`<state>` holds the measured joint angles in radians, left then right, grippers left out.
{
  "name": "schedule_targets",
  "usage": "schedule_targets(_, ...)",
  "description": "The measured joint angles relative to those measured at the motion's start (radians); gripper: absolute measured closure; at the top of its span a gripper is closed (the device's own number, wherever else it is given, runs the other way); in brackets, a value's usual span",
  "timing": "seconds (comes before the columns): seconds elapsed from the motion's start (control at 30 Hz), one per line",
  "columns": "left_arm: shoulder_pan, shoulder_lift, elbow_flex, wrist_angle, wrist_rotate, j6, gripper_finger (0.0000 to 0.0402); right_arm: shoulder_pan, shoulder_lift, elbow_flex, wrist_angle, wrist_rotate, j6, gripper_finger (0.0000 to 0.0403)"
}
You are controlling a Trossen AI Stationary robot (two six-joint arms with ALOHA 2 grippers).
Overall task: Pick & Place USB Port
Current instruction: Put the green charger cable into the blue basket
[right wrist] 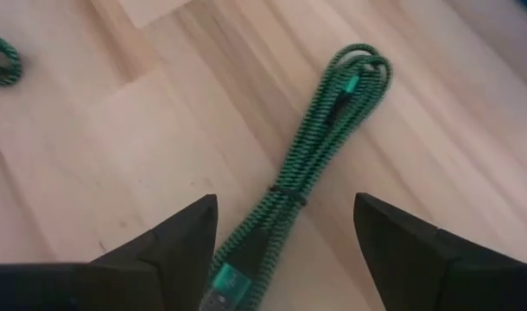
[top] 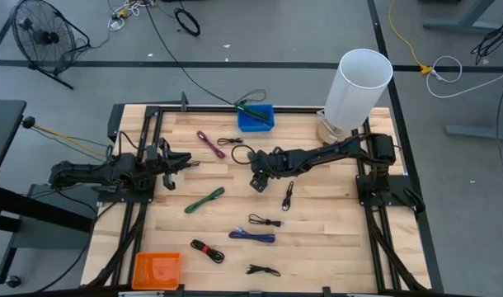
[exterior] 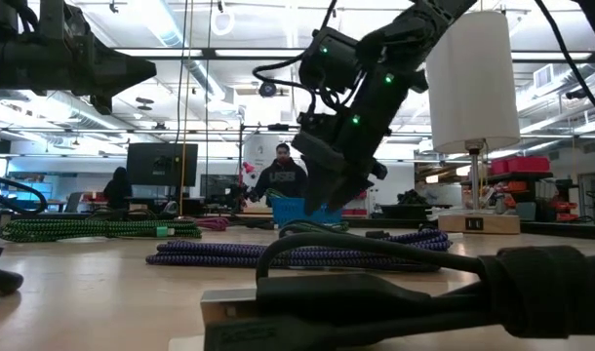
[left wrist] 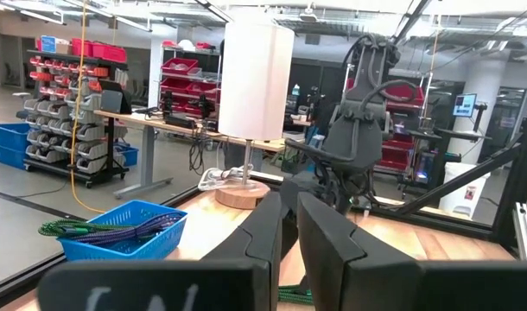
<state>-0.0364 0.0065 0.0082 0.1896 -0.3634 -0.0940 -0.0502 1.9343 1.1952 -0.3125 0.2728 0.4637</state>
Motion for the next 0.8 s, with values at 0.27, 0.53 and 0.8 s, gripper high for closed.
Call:
schedule_targets(0.27, 0.0, 0.0, 0.0, 0.0, 0.0, 0.0, 0.0356, 0.001, 0.0, -0.062, 0.076, -0.003, 0.012, 0.013)
schedule_targets(0.53, 0.0, 0.0, 0.0, 0.0, 0.0, 0.0, 0.0356, 0.011, 0.01, -0.066, 0.081, -0.001, 0.026, 0.0132)
schedule_targets(0.8, 0.0, 0.0, 0.0, -0.004, 0.0, 0.0, 0.0356, 0.014, 0.043, -0.066, 0.101, -0.003, 0.044, 0.0224)
